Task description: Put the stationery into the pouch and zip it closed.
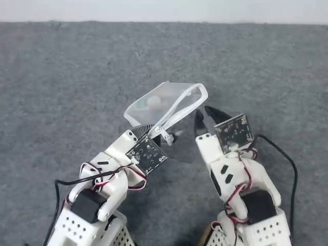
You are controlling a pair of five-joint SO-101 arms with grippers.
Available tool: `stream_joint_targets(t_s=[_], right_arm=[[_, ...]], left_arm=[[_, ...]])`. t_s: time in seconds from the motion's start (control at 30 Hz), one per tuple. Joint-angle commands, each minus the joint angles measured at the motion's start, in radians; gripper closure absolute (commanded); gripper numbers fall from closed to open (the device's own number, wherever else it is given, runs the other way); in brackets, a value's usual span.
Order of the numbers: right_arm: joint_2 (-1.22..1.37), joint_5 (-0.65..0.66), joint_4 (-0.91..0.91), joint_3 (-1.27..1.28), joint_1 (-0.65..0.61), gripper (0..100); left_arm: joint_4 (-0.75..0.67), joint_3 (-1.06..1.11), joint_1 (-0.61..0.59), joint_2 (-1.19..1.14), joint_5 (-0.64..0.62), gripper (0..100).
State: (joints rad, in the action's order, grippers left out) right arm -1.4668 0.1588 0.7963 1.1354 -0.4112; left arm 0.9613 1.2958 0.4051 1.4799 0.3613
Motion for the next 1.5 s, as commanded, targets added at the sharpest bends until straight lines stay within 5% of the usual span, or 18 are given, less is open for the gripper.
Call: stream_joint_targets(t_s=[0.0,0.63,1.07,1.47], right_arm=[[-0.044,-0.002,0.113,-0.100,-0.062,86.3],[-0.035,-0.002,0.397,-0.180,-0.410,85.9],[-0.033,-0.002,0.305,-0.083,-0.460,85.9],[-0.033,0.000,0.133,0.018,-0.367,86.1]], left_arm=[[0.009,0.004,-0.015,0.014,-0.026,99],[0.008,0.004,-0.015,0.014,-0.028,99],[0.009,0.004,-0.015,0.014,-0.028,99],[0.009,0.004,-0.012,0.014,-0.028,99]])
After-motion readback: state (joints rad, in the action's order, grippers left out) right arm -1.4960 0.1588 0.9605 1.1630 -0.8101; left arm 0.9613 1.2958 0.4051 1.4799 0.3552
